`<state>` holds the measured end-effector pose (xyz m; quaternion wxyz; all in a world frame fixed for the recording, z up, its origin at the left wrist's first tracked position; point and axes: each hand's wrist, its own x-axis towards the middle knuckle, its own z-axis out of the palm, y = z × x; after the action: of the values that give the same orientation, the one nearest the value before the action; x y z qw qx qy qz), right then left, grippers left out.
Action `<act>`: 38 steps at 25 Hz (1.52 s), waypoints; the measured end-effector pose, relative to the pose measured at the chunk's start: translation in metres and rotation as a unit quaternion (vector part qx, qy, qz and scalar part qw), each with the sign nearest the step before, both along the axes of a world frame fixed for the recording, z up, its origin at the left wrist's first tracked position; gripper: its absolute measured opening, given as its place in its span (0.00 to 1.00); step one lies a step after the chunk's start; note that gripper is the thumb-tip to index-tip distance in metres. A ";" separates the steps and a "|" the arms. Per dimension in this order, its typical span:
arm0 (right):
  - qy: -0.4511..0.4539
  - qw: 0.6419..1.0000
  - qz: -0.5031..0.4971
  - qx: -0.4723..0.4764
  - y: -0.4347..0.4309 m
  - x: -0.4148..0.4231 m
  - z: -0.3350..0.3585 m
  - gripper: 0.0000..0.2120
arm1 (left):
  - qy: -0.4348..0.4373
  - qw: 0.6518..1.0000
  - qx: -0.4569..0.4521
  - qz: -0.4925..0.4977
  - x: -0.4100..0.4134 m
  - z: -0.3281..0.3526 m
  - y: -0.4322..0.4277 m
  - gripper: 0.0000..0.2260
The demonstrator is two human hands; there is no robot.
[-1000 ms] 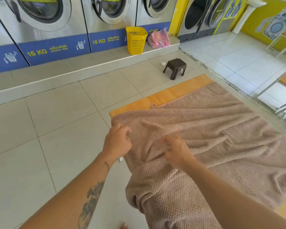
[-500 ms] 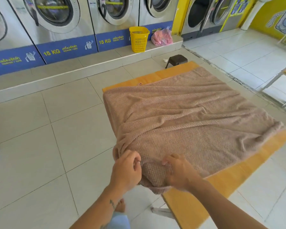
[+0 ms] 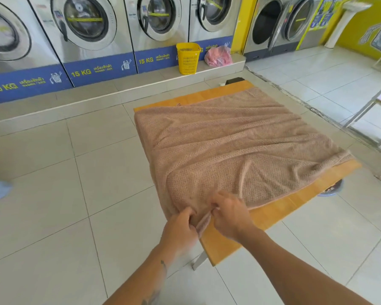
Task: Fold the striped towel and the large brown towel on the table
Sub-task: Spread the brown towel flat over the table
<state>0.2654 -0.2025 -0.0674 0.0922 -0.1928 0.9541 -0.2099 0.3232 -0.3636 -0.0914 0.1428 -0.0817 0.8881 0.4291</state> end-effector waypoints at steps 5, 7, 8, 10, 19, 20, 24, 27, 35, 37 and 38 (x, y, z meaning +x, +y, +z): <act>-0.153 0.973 0.070 0.157 0.041 -0.001 0.021 0.07 | -0.194 0.963 0.094 -0.160 0.006 0.012 -0.006 0.15; -0.202 0.957 0.087 0.189 0.054 0.007 0.020 0.16 | -0.198 0.968 0.067 -0.138 0.016 0.002 -0.009 0.13; -0.208 0.963 0.079 0.150 0.055 0.008 0.021 0.19 | -0.183 0.977 0.060 -0.093 0.019 -0.004 -0.013 0.12; -0.191 0.978 0.046 0.075 0.051 0.008 0.026 0.21 | -0.148 0.987 0.055 -0.016 0.019 -0.010 -0.023 0.12; -0.180 0.983 0.009 0.028 0.001 -0.019 0.026 0.25 | -0.092 0.989 0.055 0.101 -0.028 -0.001 -0.062 0.11; -0.191 0.981 0.000 0.035 -0.003 -0.019 0.021 0.25 | -0.110 0.987 0.053 0.108 -0.032 -0.005 -0.066 0.11; -0.188 0.976 -0.067 0.090 -0.017 -0.002 -0.002 0.28 | -0.091 0.990 0.082 0.069 -0.036 -0.030 -0.061 0.19; -0.162 0.974 -0.151 0.046 -0.025 0.013 -0.011 0.28 | -0.095 0.988 0.116 0.042 -0.043 -0.046 -0.051 0.28; -0.140 0.817 -0.556 -0.056 -0.001 0.095 -0.015 0.33 | -0.007 1.000 0.003 -0.012 -0.031 -0.027 -0.051 0.09; -0.247 0.722 -0.602 -0.236 0.008 0.101 -0.012 0.39 | -0.008 0.994 -0.002 -0.110 -0.009 -0.023 -0.047 0.05; -0.273 0.698 -0.605 -0.270 0.010 0.102 -0.012 0.37 | -0.004 0.988 -0.006 -0.156 0.002 -0.023 -0.043 0.04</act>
<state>0.3674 -0.1925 -0.0795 0.1458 0.4752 0.7006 -0.5120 0.3255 -0.4070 -0.1148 0.2109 0.0556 0.8921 0.3957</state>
